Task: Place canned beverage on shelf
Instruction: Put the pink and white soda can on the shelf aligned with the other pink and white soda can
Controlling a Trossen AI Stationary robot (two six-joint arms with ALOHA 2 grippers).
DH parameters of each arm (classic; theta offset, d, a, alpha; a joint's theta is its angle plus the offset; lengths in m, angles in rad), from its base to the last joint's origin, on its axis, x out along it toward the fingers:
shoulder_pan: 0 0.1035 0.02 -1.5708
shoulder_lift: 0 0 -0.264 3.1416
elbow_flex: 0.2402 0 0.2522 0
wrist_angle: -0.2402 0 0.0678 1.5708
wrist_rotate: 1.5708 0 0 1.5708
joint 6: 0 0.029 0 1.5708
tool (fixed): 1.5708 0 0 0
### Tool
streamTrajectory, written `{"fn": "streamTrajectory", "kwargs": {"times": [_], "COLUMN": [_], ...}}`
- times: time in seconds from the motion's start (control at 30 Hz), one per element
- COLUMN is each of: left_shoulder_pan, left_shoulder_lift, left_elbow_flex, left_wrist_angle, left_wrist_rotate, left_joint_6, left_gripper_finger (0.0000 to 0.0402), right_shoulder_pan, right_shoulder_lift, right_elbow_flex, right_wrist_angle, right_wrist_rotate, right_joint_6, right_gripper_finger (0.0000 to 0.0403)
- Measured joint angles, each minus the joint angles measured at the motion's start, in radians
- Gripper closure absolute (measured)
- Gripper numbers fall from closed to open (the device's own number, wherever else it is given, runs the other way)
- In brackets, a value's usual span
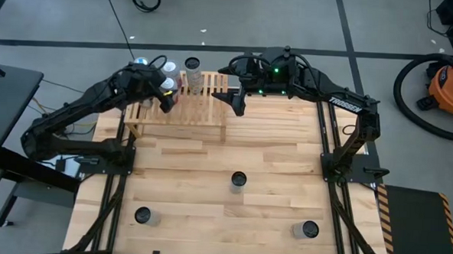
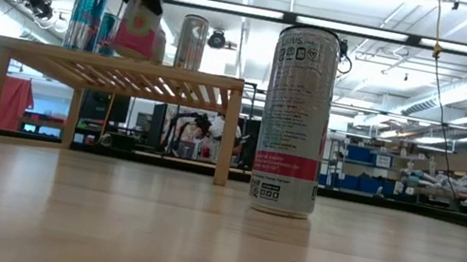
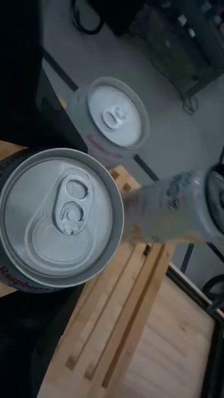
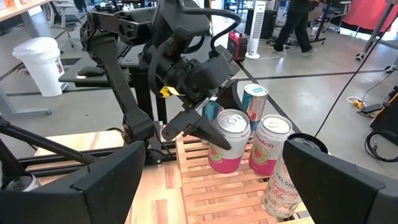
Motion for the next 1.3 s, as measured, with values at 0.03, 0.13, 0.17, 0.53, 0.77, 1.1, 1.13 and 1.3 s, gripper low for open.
{"fn": "streamTrajectory", "kwargs": {"times": [0.03,0.13,0.17,0.53,0.77,1.1,1.13,1.3], "left_shoulder_pan": [0.005,0.017,0.017,0.021,0.02,0.033,0.033,0.031], "left_shoulder_lift": [0.0,0.0,0.0,-0.016,-0.013,-0.014,-0.014,-0.014], "left_elbow_flex": [0.0,-0.01,-0.014,-0.089,-0.09,-0.09,-0.09,-0.09], "left_wrist_angle": [-0.007,-0.003,-0.003,0.106,0.087,0.063,0.063,0.063], "left_wrist_rotate": [0.001,0.038,0.045,0.039,0.042,0.039,0.039,0.039], "left_joint_6": [-0.006,-0.024,-0.031,-0.023,-0.043,-0.065,-0.065,-0.064], "left_gripper_finger": [0.01,0.01,0.01,0.0099,0.0099,0.0086,0.0086,0.0084], "right_shoulder_pan": [0.0,0.0,0.0,0.0,0.0,0.0,0.0,0.0], "right_shoulder_lift": [0.0,0.0,0.0,0.0,0.0,0.0,0.0,0.0], "right_elbow_flex": [0.0,0.0,0.0,0.0,0.0,0.0,0.0,0.0], "right_wrist_angle": [0.0,0.0,0.0,0.001,0.001,0.001,0.001,0.001], "right_wrist_rotate": [0.0,0.0,0.0,0.0,0.0,0.0,0.0,0.0], "right_joint_6": [0.0,0.0,0.0,0.0,0.0,0.0,0.0,0.0], "right_gripper_finger": [0.0011,0.0011,0.0011,0.0011,0.0011,0.0011,0.0011,0.0011]}}
